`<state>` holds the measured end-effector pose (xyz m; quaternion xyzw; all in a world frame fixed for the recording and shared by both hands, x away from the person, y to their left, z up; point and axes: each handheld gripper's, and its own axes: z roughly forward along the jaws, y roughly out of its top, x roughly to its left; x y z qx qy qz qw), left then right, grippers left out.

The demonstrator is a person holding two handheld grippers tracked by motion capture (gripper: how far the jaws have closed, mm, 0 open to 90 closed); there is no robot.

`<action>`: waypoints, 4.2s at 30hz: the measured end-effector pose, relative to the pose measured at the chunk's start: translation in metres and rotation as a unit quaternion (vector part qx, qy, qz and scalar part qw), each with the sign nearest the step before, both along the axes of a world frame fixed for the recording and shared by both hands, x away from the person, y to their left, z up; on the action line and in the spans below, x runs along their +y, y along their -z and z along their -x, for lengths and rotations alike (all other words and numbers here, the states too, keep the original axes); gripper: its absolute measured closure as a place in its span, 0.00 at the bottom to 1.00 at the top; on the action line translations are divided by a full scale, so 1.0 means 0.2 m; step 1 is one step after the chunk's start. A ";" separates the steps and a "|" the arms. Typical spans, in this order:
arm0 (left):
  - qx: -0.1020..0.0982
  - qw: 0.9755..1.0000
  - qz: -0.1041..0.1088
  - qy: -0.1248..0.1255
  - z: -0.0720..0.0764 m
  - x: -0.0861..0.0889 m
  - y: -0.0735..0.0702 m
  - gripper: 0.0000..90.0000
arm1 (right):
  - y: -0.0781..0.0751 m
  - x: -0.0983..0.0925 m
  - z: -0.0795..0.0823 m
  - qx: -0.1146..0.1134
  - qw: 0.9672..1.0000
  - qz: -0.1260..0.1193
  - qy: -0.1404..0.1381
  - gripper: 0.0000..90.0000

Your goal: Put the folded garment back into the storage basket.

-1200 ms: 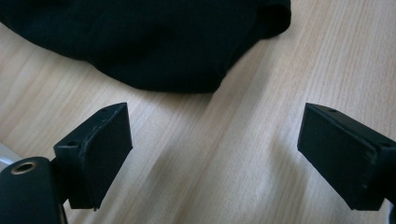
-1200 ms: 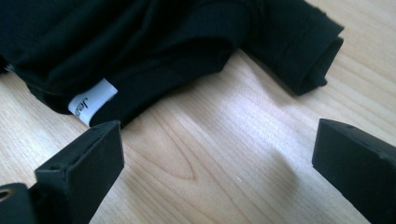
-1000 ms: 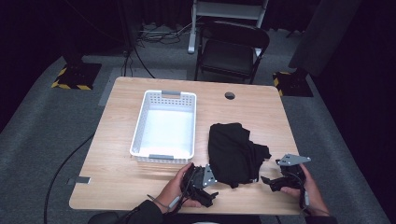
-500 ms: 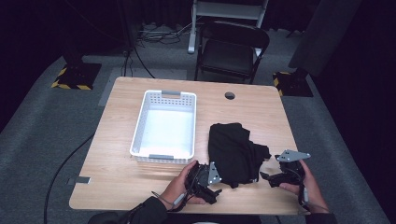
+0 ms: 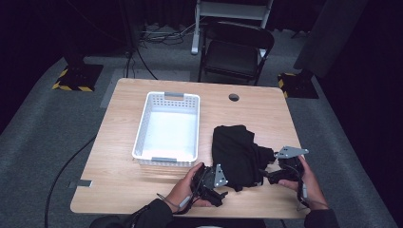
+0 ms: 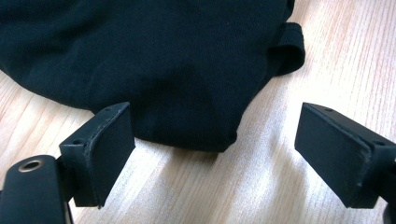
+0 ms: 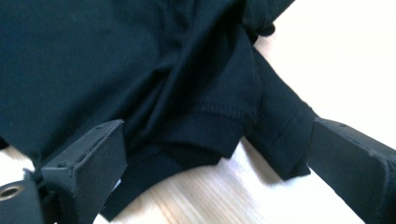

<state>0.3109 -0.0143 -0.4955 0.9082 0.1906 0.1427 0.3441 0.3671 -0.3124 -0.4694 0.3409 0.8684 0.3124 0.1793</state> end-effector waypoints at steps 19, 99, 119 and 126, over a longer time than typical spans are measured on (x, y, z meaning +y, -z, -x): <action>-0.018 1.000 -0.004 -0.019 -0.03 -0.01 0.02 0.23 | -0.04 0.10 -0.12 0.004 1.000 -0.013 -0.006 0.06; -0.122 0.992 0.025 0.001 0.00 0.05 -0.10 0.86 | -0.05 0.24 -0.28 0.080 0.987 -0.136 -0.039 0.80; -0.137 0.990 0.034 -0.002 0.00 0.08 -0.19 0.86 | -0.16 0.26 -0.23 0.042 0.989 -0.141 -0.028 0.80; -0.142 0.989 0.038 -0.009 -0.01 0.10 -0.21 0.86 | -0.20 0.28 -0.23 0.032 0.990 -0.138 -0.022 0.80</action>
